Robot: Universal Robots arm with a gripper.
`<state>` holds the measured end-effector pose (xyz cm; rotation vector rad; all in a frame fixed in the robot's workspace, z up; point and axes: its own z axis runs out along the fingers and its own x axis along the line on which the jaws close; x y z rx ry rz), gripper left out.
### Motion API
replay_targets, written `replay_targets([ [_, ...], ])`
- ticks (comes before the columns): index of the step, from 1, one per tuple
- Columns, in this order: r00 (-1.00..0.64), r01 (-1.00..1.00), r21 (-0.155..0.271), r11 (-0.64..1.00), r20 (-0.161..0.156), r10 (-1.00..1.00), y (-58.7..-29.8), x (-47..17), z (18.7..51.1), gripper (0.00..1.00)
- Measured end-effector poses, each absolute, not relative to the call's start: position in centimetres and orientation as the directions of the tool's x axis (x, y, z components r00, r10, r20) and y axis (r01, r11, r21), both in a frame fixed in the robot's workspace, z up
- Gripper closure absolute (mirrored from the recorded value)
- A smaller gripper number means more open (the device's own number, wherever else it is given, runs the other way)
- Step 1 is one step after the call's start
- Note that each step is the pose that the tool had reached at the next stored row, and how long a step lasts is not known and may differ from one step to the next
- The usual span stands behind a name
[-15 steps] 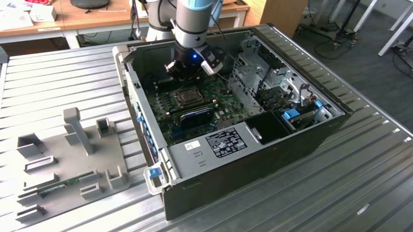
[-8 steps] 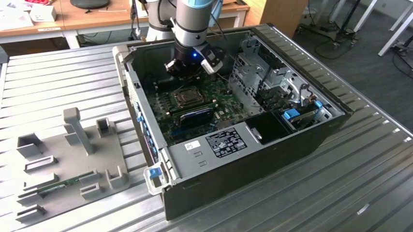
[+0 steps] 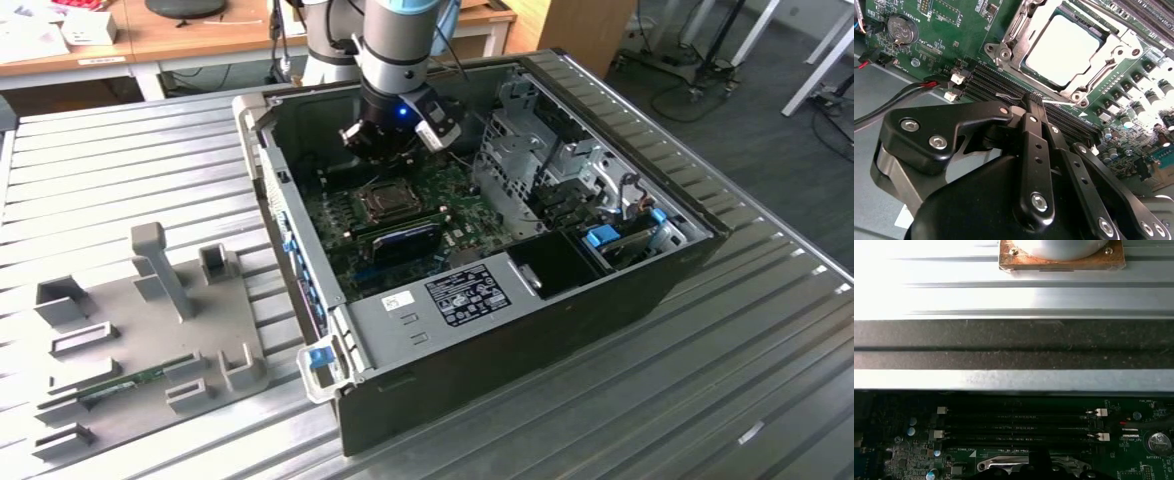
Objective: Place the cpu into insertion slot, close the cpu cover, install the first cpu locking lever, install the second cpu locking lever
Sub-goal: 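Install the first cpu locking lever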
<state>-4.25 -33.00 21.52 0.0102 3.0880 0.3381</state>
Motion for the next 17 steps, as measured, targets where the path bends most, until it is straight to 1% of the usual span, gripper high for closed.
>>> replay_targets([
  [17,-0.999,0.005,0.217,0.976,-0.036,0.013,-32.17,-4.38,21.42,0.90],
])
